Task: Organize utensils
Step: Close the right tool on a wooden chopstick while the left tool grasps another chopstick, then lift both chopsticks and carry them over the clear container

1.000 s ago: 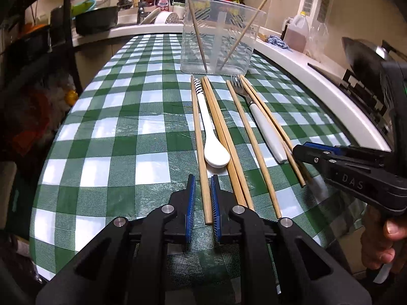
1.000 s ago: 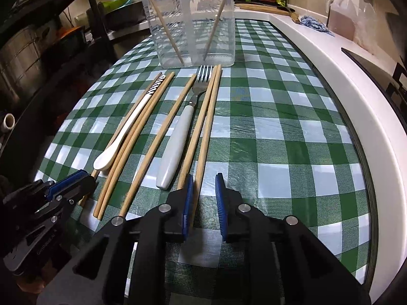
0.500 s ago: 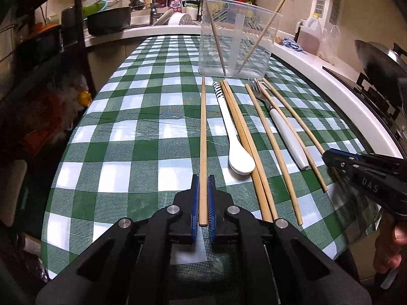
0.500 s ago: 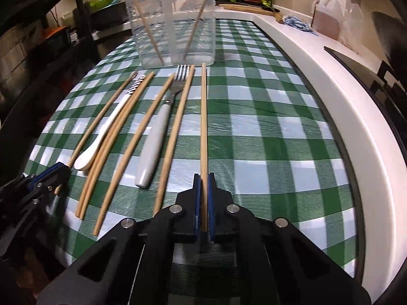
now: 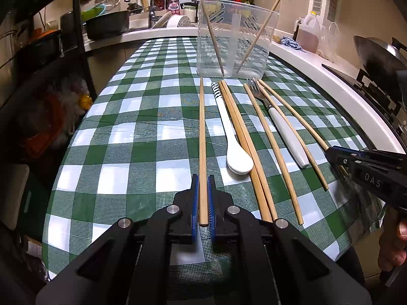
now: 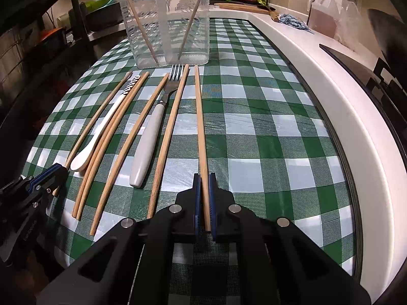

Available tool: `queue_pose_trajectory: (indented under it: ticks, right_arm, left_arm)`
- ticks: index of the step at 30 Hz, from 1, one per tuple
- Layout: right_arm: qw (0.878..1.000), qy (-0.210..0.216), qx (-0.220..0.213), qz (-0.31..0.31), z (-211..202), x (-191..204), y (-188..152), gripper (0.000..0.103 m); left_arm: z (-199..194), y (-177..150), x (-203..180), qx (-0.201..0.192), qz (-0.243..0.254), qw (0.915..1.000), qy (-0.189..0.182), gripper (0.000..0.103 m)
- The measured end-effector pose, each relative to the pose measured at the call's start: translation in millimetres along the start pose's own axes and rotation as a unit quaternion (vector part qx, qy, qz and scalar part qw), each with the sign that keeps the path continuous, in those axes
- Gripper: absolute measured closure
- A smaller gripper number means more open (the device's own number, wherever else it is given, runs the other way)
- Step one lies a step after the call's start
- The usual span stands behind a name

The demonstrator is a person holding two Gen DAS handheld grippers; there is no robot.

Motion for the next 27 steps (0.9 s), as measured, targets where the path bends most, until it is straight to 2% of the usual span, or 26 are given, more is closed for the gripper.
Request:
queue_pose_trajectory:
  ticks: [13, 19, 27]
  right_arm:
    - [1.000, 0.004, -0.001, 0.000, -1, 1, 0, 0.098]
    - [1.000, 0.004, -0.023, -0.013, -12, 6, 4, 0.098]
    - [0.998, 0.018, -0.056, -0.014, -45, 11, 15, 0.098]
  left_arm:
    - [0, 0, 0, 0.000, 0.002, 1.0000, -0.001, 0.096]
    - [-2, 2, -1, -0.001, 0.002, 1.0000, -0.005, 0.096]
    - [-28, 12, -2, -0.041, 0.012, 0.9991, 0.001, 0.096]
Point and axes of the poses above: each gripper's, at about its wrist camera, not at the fingertips, and z roughly the way its jaws point, x to its left, y to its top, the point moved 3 cm from there along z, roughly the way its jaws point, and after that the axes turned 9 degrees about z, right-handed, at the moved point
